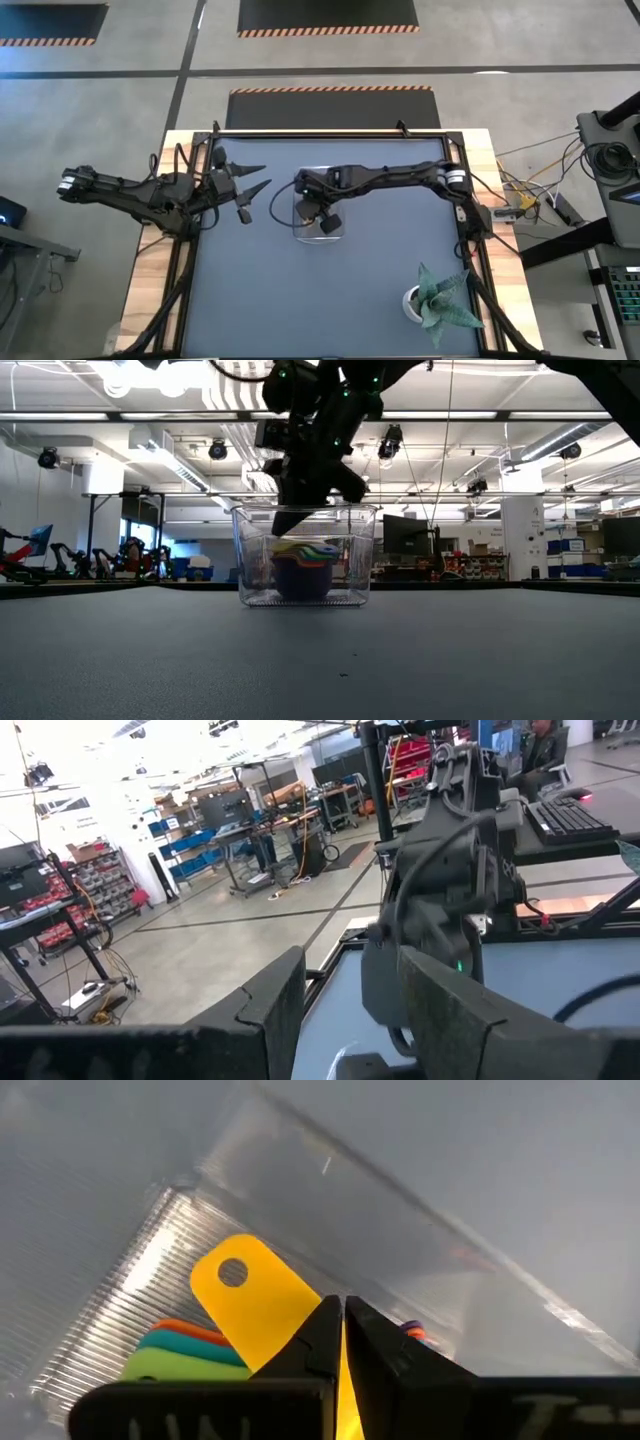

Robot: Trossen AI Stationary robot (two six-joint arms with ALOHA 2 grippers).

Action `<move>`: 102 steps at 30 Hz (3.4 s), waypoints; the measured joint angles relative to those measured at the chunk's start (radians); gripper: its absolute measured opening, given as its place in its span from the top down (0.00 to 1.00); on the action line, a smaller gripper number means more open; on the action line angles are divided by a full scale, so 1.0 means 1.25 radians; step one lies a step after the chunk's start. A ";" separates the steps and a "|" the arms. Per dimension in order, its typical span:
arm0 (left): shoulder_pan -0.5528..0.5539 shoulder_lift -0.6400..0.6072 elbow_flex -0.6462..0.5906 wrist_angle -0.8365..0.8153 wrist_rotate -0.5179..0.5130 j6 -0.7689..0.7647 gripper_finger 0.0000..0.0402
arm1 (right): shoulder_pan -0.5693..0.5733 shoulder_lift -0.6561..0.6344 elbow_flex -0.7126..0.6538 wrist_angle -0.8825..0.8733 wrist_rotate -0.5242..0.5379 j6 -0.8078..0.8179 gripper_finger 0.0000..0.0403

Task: Nest measuring cups in basket
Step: Put the stack of measuring cups into the transparent bin

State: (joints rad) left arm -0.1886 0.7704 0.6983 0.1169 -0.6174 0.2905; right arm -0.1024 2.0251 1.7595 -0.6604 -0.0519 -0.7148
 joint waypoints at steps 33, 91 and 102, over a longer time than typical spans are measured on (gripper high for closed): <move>0.122 0.531 0.397 -0.647 0.263 -0.182 1.00 | 0.003 -0.550 -0.412 0.169 -0.002 0.283 0.98; 0.206 0.899 0.659 -0.892 0.334 -0.240 1.00 | 0.003 -0.524 -0.551 0.347 0.000 0.297 0.98; 0.206 0.900 0.647 -0.886 0.334 -0.244 1.00 | 0.003 -0.524 -0.553 0.347 0.000 0.297 0.98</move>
State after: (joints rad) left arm 0.0692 1.8950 1.5076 -0.9905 -0.1997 -0.0140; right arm -0.0986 1.3701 1.0683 -0.2260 -0.0525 -0.3439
